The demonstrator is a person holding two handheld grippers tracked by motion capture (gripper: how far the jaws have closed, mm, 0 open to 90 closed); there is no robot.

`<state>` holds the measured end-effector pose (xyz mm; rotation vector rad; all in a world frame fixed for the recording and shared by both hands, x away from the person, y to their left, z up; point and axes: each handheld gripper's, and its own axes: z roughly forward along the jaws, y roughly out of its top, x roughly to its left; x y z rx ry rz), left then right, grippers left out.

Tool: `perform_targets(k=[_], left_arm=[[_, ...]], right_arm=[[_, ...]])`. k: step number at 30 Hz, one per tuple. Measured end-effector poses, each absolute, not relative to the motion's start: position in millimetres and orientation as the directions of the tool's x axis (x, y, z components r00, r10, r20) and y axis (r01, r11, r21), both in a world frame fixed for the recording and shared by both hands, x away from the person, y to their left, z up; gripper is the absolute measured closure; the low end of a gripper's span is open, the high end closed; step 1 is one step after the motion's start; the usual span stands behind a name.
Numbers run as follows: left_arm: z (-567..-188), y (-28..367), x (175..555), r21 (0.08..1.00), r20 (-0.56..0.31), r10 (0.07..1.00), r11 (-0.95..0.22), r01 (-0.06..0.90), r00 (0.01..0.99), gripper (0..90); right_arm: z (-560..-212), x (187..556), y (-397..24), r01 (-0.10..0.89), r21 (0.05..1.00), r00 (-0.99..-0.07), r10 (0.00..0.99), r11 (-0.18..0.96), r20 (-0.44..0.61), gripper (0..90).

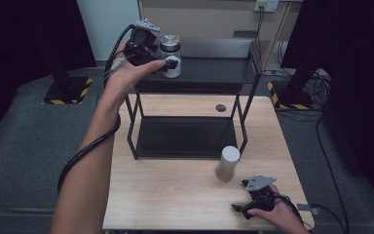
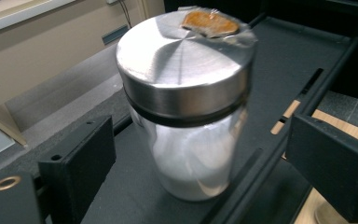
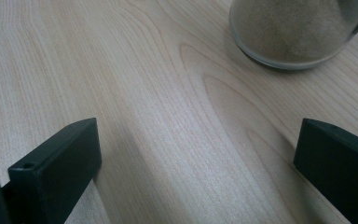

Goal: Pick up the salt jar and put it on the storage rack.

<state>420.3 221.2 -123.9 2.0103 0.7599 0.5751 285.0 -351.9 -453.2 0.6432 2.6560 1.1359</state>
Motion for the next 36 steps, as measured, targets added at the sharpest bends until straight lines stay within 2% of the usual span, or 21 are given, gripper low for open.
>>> perform_targets(k=[8, 10, 18, 25, 36], left_arm=[[-120, 241, 408, 0.868, 0.089, 0.668, -0.416, 0.271, 0.739, 9.6], [-121, 248, 408, 0.872, 0.072, 0.638, -0.413, 0.262, 0.767, 10.1], [-129, 261, 393, 0.875, 0.094, 0.529, -0.447, 0.183, 0.844, 11.3], [-151, 257, 384, 0.878, 0.103, 0.441, -0.462, 0.127, 0.892, 9.0], [-199, 240, 376, 0.863, 0.105, 0.385, -0.494, 0.109, 0.917, 8.1]], right_arm=[[-453, 285, -352, 0.318, 0.723, -0.889, 0.457, 0.614, 0.003, 1.6], [-453, 285, -352, 0.318, 0.723, -0.889, 0.457, 0.614, 0.003, 1.6], [-453, 285, -352, 0.317, 0.723, -0.89, 0.457, 0.614, 0.003, 1.6], [-453, 285, -352, 0.318, 0.723, -0.889, 0.457, 0.613, 0.003, 1.6], [-453, 285, -352, 0.318, 0.723, -0.889, 0.458, 0.613, 0.003, 1.6]])
